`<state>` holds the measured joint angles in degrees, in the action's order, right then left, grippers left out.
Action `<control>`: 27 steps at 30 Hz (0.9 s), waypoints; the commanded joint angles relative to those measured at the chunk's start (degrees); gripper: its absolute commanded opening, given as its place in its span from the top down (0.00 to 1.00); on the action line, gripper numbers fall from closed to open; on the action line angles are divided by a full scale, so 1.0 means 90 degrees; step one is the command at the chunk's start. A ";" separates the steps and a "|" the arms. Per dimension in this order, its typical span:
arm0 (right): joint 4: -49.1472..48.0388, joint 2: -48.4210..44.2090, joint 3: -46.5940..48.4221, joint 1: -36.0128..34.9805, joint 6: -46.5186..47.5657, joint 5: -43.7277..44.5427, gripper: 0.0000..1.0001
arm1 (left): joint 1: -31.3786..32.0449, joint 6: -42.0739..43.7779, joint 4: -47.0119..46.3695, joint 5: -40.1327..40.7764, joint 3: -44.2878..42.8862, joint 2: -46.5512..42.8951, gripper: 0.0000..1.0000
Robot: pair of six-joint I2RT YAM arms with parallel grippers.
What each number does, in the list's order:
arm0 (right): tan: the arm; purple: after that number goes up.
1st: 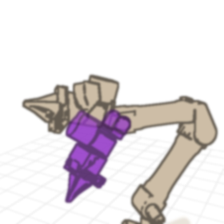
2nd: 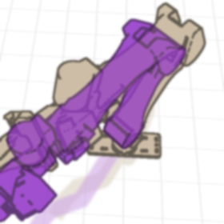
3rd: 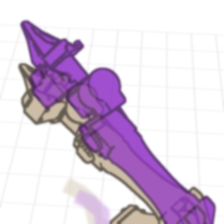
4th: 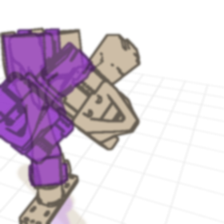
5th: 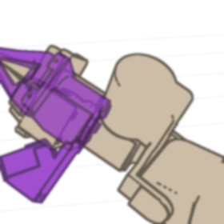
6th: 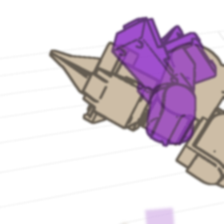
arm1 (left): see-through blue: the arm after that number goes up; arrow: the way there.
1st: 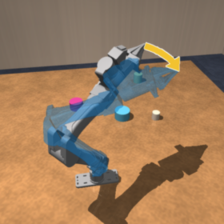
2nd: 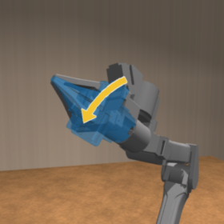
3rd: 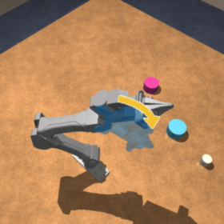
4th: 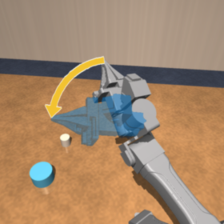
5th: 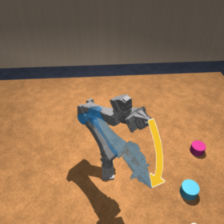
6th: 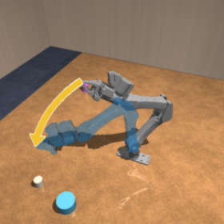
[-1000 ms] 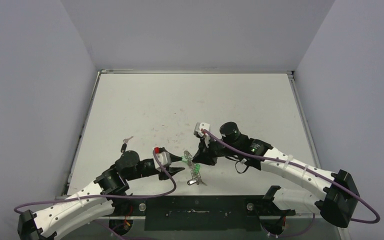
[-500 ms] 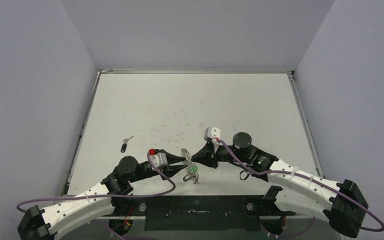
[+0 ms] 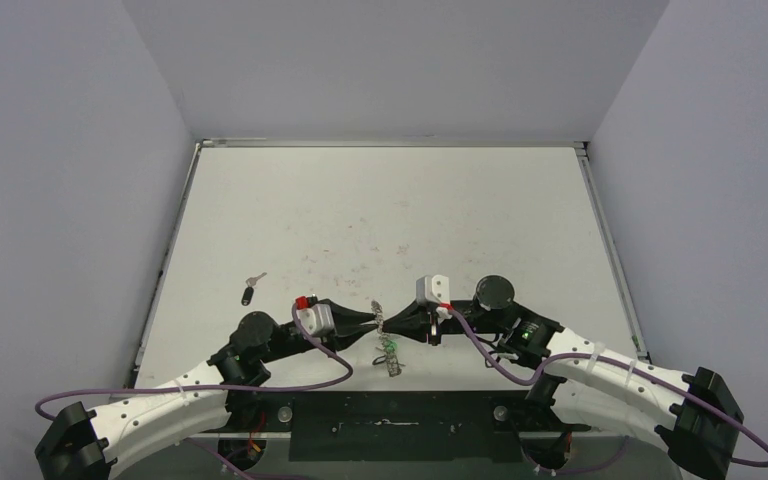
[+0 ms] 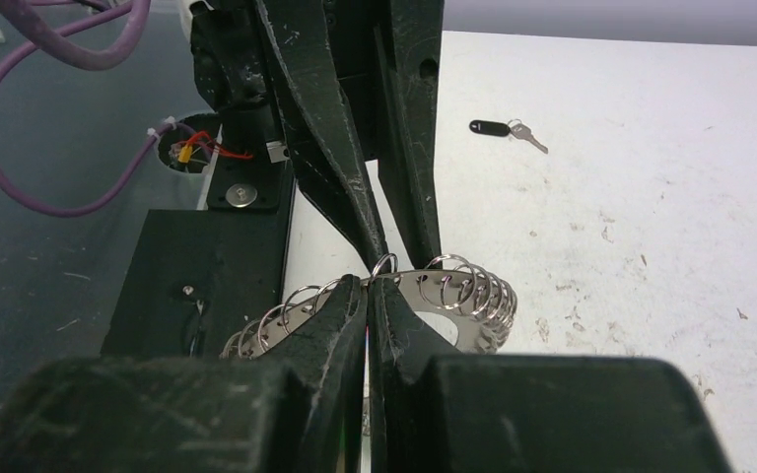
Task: Put the keys on the keyring
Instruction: Adjust the keyring.
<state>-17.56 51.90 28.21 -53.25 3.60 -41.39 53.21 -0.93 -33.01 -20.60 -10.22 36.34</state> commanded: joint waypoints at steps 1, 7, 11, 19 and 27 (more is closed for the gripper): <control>-0.0764 -0.0080 0.0026 -0.0105 0.0297 -0.0380 1.00 | 0.0028 -0.0020 -0.0526 -0.0238 -0.0021 0.0010 0.82; -0.0836 0.0013 0.0032 -0.0150 0.0352 -0.0402 1.00 | 0.0027 -0.0009 -0.0791 -0.0605 -0.0046 0.0074 0.82; -0.0807 0.0011 0.0052 -0.0162 0.0352 -0.0334 1.00 | 0.0036 0.0007 -0.0934 -0.0749 -0.0011 0.0038 0.82; -0.0315 -0.0131 0.0141 -0.0154 0.0556 0.0019 1.00 | 0.0031 0.0363 -0.0244 -0.0587 0.0028 -0.0510 0.79; 0.0012 -0.0112 0.0283 -0.0149 0.0758 -0.0049 1.00 | 0.0033 0.0906 0.0520 -0.0668 -0.0042 -0.0971 0.77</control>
<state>-14.61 51.99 28.23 -54.11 8.51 -41.32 53.21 4.03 -30.44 -24.99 -9.47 28.62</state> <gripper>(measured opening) 0.028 0.217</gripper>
